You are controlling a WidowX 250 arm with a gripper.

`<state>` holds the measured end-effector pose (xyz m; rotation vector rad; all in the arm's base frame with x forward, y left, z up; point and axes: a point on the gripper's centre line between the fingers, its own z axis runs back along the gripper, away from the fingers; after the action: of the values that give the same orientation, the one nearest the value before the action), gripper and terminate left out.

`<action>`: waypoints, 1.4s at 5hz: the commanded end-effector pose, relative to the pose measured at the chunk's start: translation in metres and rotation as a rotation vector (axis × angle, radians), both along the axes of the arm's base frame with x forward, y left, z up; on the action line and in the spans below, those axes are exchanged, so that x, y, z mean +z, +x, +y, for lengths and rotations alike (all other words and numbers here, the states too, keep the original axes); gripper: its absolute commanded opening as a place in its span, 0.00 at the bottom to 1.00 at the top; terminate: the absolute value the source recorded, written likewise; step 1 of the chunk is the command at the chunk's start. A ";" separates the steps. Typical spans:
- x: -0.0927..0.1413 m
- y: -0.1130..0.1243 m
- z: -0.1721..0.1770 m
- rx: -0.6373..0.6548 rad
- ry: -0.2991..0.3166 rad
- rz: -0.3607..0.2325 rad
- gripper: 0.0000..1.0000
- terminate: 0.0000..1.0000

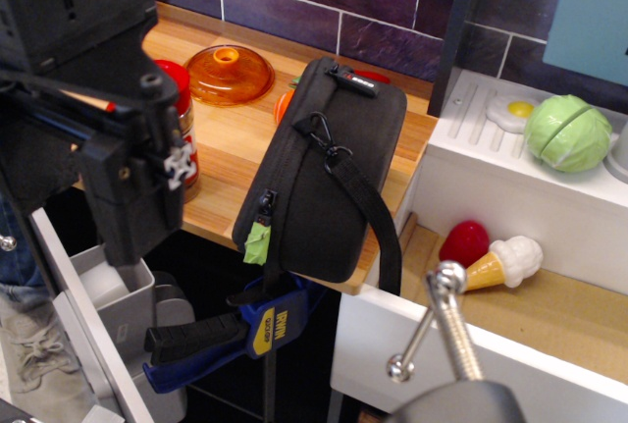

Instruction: Unzip zipper bag

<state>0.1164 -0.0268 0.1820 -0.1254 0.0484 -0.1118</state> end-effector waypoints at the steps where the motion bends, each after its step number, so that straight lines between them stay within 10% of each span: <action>1: 0.000 0.000 0.000 0.000 0.000 0.000 1.00 0.00; 4: -0.086 0.066 -0.001 0.109 0.142 -0.057 1.00 0.00; 7: -0.101 0.084 -0.009 0.153 0.181 -0.122 1.00 0.00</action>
<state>0.1921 -0.0357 0.0736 0.0674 -0.0368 0.0210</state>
